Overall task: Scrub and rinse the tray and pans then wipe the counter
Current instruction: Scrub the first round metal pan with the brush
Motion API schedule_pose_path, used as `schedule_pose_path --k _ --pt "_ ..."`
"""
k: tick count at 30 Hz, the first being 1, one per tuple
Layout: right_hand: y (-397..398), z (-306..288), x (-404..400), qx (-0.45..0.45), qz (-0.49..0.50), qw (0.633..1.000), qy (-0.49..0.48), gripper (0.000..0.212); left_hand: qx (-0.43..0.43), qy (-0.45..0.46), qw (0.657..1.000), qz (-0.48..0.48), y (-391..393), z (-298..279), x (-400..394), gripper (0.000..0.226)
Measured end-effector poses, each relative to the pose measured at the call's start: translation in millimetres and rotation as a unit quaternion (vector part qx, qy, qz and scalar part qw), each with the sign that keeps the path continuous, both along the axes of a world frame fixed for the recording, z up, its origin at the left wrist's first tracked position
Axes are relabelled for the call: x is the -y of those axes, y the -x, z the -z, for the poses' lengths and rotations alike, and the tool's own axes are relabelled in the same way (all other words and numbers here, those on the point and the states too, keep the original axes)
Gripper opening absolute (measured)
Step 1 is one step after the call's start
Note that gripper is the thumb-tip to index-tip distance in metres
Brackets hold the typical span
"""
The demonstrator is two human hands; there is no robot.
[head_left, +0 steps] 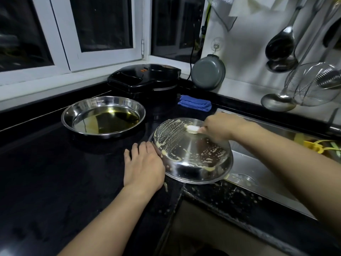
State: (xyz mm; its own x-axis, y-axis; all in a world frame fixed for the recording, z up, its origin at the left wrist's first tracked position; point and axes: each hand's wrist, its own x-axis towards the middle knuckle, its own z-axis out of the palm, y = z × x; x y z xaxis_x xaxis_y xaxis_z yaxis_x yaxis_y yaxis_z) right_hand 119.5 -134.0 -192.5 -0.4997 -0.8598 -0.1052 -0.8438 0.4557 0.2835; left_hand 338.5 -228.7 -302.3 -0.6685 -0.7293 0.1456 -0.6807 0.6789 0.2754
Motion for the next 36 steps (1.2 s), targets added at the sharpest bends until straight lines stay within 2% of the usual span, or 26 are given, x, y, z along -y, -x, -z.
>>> schedule_pose_path --k 2,3,7,9,10,13,15,17,20,22,24,28,30,33,36 --pt "15 1 -1 -0.008 0.037 0.999 0.006 0.046 -0.004 -0.002 1.000 -0.001 0 0 0 0.065" --pt "11 2 -3 -0.010 0.024 1.000 0.008 0.047 -0.005 -0.002 1.000 -0.001 0 0 0 0.065" --pt "-58 4 -17 0.092 -0.127 0.988 0.003 0.044 -0.007 -0.004 1.000 -0.004 1 0 0 0.064" --pt "-70 7 -18 0.079 -0.152 0.985 -0.006 0.047 -0.008 -0.002 1.000 -0.006 1 1 0 0.063" --pt "-60 7 -15 0.058 -0.136 0.989 -0.008 0.047 -0.007 -0.003 1.000 -0.006 0 1 1 0.064" --pt "-1 1 -16 -0.002 -0.003 1.000 -0.005 0.049 -0.001 -0.006 1.000 -0.001 0 0 -1 0.066" --pt "18 0 -19 -0.009 0.049 0.999 0.005 0.050 -0.003 -0.008 1.000 -0.002 0 -1 -1 0.066" --pt "3 1 -24 -0.007 0.031 0.999 0.001 0.047 -0.004 -0.007 1.000 -0.003 0 -1 -1 0.066" --pt "-58 -1 -38 0.063 -0.088 0.994 0.004 0.048 -0.001 -0.006 1.000 -0.004 2 0 1 0.067" --pt "-81 0 -44 0.077 -0.119 0.990 0.006 0.050 -0.002 -0.008 1.000 -0.006 2 1 2 0.067" --pt "-64 2 -43 0.054 -0.083 0.995 -0.008 0.047 -0.008 -0.016 1.000 -0.007 1 1 1 0.065" --pt "-11 -7 -46 0.005 0.054 0.998 0.006 0.045 -0.011 -0.019 1.000 -0.004 -1 1 -1 0.064" --pt "-23 -7 -50 0.017 0.033 0.999 -0.003 0.045 -0.011 -0.016 1.000 -0.006 -1 1 -1 0.064" --pt "-70 -1 -58 0.073 -0.061 0.995 0.006 0.048 -0.010 -0.010 1.000 -0.008 1 1 0 0.064" --pt "-63 1 -61 0.057 -0.043 0.997 -0.002 0.048 -0.010 -0.011 1.000 -0.006 1 3 0 0.067"
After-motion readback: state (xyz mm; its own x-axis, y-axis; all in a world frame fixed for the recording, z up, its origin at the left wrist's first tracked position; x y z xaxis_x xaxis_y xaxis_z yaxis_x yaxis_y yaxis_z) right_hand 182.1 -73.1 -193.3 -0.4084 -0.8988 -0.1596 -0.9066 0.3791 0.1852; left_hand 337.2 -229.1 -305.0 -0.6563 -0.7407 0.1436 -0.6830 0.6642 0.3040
